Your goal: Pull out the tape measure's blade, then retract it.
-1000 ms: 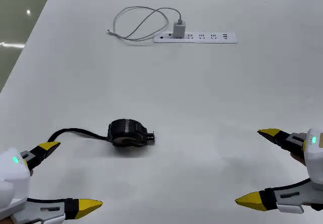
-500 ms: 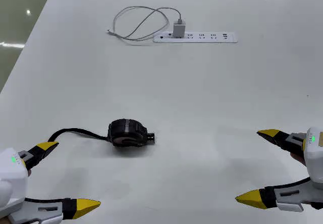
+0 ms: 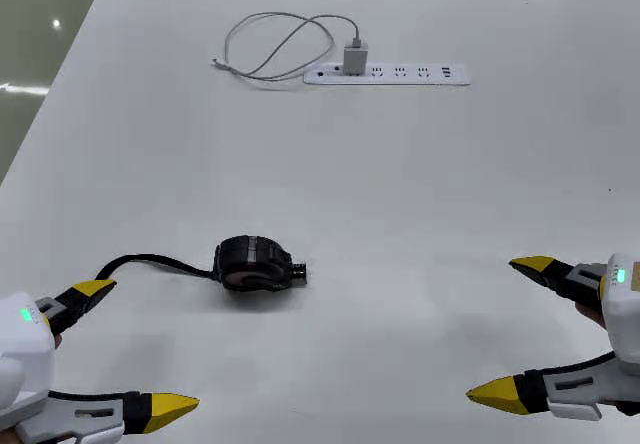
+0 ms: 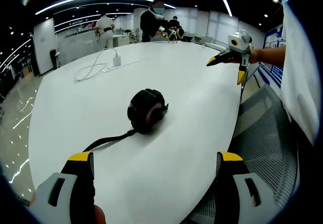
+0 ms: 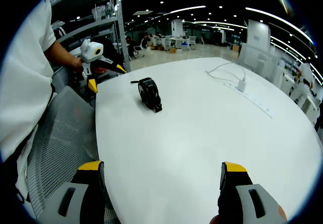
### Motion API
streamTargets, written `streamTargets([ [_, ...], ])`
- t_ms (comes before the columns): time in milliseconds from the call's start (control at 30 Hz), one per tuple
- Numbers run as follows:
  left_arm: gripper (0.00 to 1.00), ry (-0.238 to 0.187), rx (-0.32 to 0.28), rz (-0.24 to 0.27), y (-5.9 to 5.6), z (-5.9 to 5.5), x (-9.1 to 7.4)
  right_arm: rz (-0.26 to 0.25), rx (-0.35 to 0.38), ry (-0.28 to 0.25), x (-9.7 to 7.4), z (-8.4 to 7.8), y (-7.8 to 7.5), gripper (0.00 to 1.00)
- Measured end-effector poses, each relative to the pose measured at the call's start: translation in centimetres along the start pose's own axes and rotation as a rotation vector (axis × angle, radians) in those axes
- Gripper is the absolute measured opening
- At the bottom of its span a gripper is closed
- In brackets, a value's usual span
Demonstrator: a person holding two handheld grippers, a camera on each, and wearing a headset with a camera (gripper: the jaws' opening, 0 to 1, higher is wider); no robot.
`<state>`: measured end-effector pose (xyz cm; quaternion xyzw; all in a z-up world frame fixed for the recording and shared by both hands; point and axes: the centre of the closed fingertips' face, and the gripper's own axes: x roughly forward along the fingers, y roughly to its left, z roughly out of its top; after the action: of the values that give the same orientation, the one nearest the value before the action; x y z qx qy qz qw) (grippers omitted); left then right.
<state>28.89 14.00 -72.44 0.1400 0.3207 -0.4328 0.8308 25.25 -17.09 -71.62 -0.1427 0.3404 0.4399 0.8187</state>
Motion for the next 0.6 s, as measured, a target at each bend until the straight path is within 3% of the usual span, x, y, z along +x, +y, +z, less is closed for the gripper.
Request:
streamTargets([
  [600, 0.99, 0.001, 0.003, -0.002, 0.02, 0.06, 0.02, -0.002, -0.008, 0.001, 0.10, 0.08, -0.07, 0.94],
])
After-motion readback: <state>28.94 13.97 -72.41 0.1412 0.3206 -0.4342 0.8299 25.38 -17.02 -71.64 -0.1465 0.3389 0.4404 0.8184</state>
